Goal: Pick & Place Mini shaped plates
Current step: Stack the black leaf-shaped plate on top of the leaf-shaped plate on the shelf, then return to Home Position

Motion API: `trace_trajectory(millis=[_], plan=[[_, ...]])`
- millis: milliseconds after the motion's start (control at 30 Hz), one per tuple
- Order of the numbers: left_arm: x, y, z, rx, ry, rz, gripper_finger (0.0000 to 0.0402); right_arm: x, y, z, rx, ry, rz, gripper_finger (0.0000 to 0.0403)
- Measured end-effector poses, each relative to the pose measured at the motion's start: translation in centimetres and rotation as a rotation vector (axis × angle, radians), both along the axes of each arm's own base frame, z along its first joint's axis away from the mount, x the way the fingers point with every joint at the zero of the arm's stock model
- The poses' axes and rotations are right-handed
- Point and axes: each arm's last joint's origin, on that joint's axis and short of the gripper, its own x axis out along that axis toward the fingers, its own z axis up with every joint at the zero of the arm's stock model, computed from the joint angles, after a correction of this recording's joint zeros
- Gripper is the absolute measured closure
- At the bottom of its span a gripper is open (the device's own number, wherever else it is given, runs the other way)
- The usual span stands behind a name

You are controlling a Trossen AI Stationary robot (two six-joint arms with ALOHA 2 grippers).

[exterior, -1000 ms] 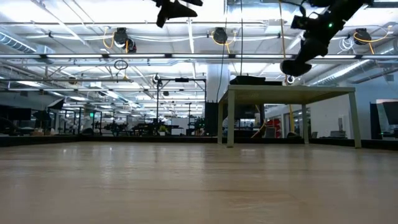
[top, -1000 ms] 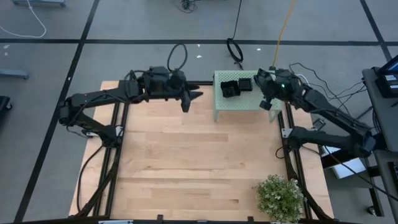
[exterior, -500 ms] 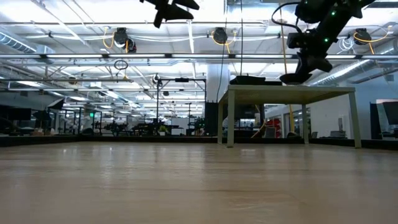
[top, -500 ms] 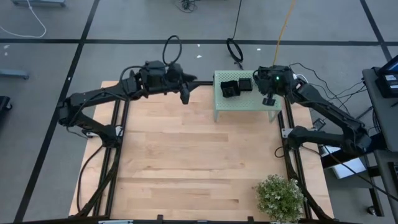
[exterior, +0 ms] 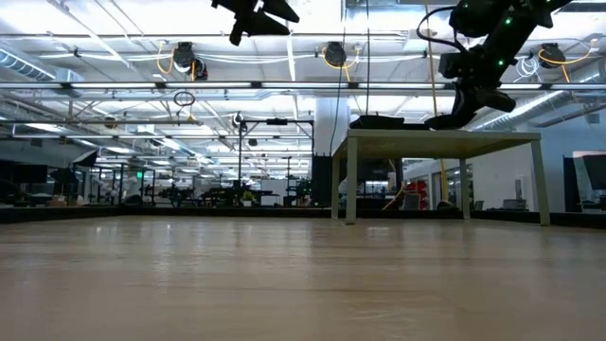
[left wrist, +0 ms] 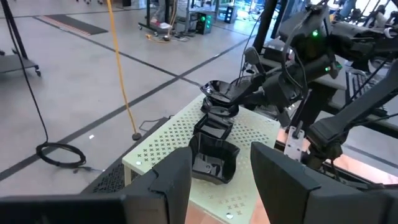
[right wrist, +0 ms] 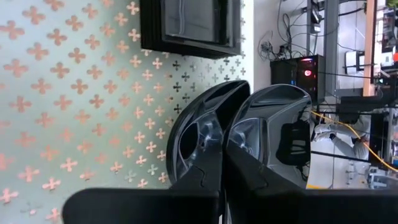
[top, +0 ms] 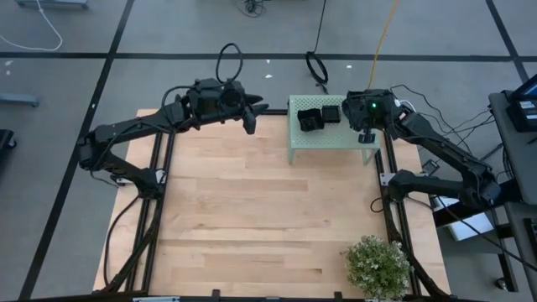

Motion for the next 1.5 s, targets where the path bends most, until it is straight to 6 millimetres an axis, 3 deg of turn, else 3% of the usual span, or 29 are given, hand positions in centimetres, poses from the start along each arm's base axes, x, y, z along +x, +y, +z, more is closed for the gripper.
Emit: trace_trajectory(millis=[533, 1167, 1500], plan=[[0.0, 0.0, 0.0, 0.053, 0.025, -0.012, 0.0231, 0.4, -0.4, -0.6, 0.024, 0.037, 0.008, 0.04], [0.0, 0.0, 0.0, 0.052, 0.025, -0.012, 0.0231, 0.3, -0.2, -0.6, 0.092, -0.102, -0.133, 0.0309], [0.0, 0.0, 0.0, 0.052, 0.025, -0.012, 0.0231, -1.0, 1.9, 1.0, 0.09, -0.269, -0.197, 0.0291]])
